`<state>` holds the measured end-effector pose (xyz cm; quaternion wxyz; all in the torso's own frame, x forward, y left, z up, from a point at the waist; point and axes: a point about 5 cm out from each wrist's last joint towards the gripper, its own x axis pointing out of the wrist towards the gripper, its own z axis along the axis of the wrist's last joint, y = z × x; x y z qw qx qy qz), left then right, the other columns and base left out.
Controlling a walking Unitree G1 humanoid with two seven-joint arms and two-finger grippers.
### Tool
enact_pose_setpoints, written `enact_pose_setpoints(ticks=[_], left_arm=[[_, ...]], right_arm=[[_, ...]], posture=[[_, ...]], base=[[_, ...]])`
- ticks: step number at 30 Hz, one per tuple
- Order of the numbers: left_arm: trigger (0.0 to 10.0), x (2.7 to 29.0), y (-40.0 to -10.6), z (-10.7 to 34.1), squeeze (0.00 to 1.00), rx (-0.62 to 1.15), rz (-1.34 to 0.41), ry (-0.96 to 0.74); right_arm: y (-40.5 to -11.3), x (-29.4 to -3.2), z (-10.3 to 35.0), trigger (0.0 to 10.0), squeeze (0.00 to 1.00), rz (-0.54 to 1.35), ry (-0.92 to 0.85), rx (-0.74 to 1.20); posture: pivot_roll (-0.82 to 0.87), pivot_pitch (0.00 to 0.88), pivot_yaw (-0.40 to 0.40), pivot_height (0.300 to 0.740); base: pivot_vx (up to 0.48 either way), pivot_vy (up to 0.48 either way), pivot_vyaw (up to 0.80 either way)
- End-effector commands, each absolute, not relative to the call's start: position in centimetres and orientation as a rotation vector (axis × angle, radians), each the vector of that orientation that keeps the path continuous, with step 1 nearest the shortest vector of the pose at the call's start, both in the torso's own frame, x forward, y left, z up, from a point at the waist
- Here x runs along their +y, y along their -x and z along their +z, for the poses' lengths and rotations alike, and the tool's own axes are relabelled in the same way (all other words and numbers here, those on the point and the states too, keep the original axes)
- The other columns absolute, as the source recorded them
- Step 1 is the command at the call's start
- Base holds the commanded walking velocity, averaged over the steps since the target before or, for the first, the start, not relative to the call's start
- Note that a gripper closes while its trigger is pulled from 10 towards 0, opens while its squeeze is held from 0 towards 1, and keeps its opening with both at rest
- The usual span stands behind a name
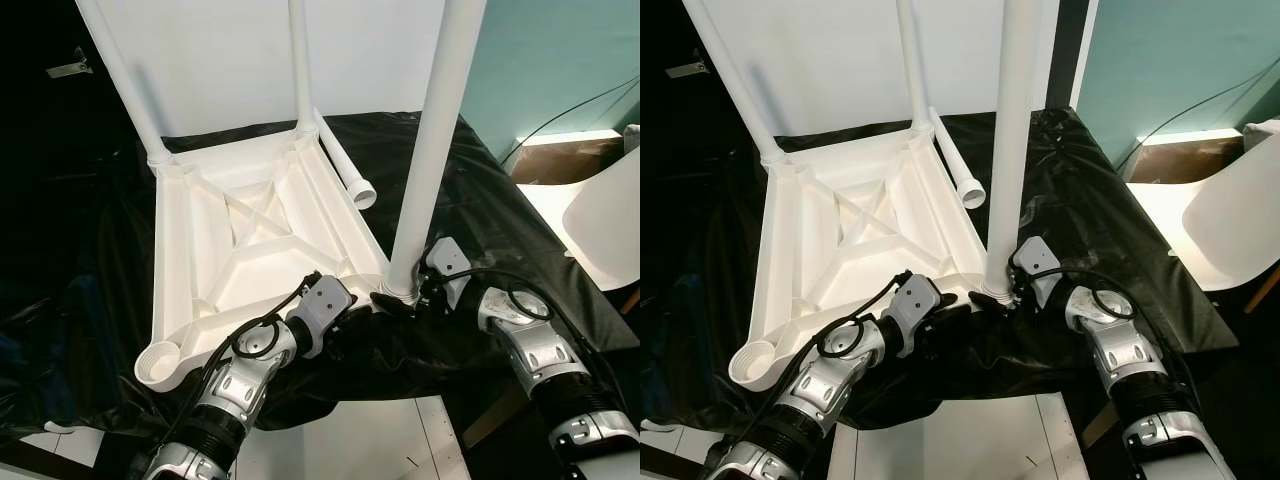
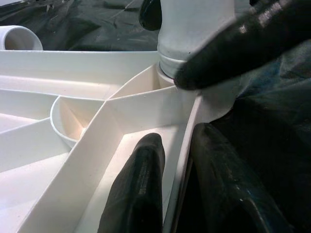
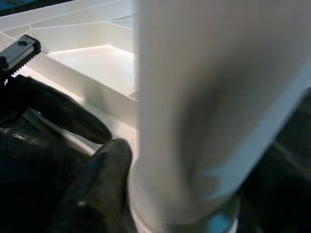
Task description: Building children table
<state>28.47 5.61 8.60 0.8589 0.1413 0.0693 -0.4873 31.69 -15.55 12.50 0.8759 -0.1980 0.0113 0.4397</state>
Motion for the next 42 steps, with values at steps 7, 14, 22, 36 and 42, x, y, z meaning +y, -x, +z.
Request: enact_pose_setpoints(ticks=[7, 14, 22, 36, 42], left_arm=[[10.0, 6.1, -26.9, 5.5, 0.00, 0.301, -1.067, -0.296], [10.0, 6.4, -26.9, 5.4, 0.00, 0.306, -1.069, -0.305], [10.0, 6.3, -26.9, 5.5, 0.00, 0.301, -1.060, -0.299], [10.0, 6.1, -27.2, 5.6, 0.00, 0.298, -1.065, -0.305], [10.0, 6.2, -27.0, 5.4, 0.00, 0.302, -1.067, -0.307]], right_arm=[[-31.9, -16.0, 12.2, 0.0, 0.00, 0.939, 0.391, 0.060], [-31.5, -16.6, 11.2, 0.0, 0.00, 0.837, 0.284, 0.104], [-28.2, -12.0, 8.3, 0.0, 0.00, 0.490, 0.100, 0.009], [-29.1, -12.0, 10.1, 10.0, 1.00, 0.427, 0.150, -0.077], [-30.2, -13.5, 11.3, 10.0, 0.00, 0.548, 0.177, -0.089]], posture=[[-0.07, 0.000, 0.040, 0.740], [-0.06, 0.000, 0.037, 0.740], [-0.06, 0.000, 0.029, 0.740], [-0.07, 0.000, 0.034, 0.740], [-0.08, 0.000, 0.037, 0.740]], base=[[0.000, 0.000, 0.00], [0.000, 0.000, 0.00], [0.000, 0.000, 0.00], [0.000, 0.000, 0.00], [0.000, 0.000, 0.00]])
